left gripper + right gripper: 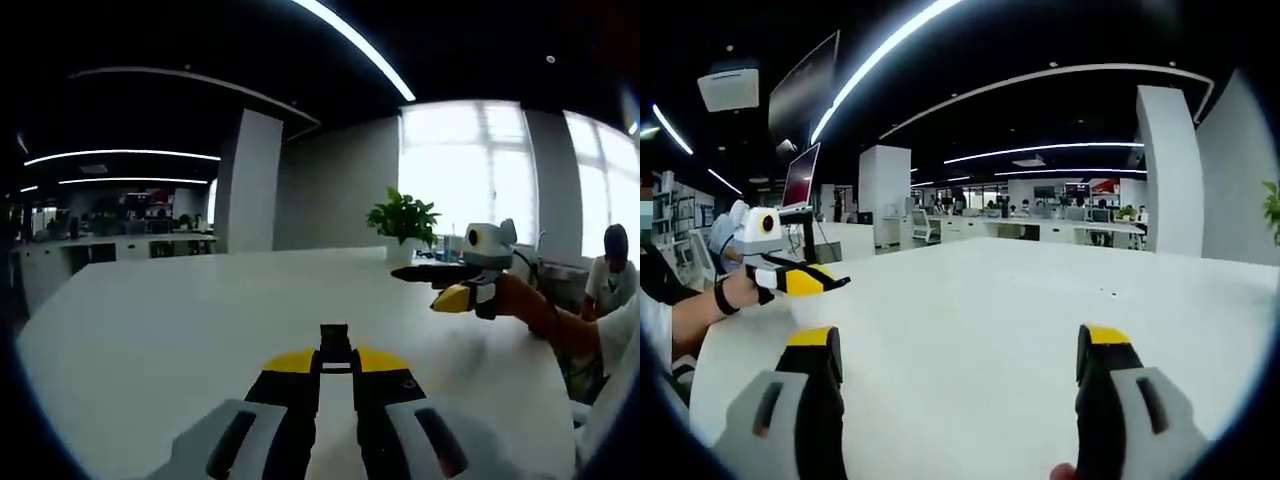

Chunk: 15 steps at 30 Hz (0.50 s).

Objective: Snap the two parts of the plastic buckle together until the buckle closes and remains connected.

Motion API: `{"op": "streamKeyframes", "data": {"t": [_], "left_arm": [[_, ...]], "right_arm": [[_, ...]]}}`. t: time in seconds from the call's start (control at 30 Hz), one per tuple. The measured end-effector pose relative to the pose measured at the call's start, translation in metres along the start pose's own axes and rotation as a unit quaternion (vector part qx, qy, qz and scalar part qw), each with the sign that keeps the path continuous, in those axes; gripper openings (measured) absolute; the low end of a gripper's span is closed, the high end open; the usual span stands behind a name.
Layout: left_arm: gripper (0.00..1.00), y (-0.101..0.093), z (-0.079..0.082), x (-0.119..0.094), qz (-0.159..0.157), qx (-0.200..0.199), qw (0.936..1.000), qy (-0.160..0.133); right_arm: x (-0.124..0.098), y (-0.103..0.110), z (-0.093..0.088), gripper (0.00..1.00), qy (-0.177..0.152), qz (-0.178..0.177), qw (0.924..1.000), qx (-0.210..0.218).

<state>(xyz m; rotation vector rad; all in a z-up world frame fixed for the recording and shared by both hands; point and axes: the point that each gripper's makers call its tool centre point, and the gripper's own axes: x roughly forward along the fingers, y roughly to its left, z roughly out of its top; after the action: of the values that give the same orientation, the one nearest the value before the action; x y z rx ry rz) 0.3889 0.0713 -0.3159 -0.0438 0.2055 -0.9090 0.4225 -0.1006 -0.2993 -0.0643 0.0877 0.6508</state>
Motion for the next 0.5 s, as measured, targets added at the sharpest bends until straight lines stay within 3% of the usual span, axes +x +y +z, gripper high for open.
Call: {"op": "streamKeyframes", "data": {"t": [0.3, 0.5], "left_arm": [[0.1, 0.0003, -0.0036, 0.0033, 0.004, 0.003, 0.9999, 0.01], [0.1, -0.0029, 0.0025, 0.0072, 0.006, 0.007, 0.9999, 0.006]], "right_arm": [[-0.0025, -0.0044, 0.0005, 0.98, 0.006, -0.014, 0.9998, -0.011], [-0.0052, -0.0048, 0.0067, 0.98, -0.009, -0.016, 0.9998, -0.009]]}}
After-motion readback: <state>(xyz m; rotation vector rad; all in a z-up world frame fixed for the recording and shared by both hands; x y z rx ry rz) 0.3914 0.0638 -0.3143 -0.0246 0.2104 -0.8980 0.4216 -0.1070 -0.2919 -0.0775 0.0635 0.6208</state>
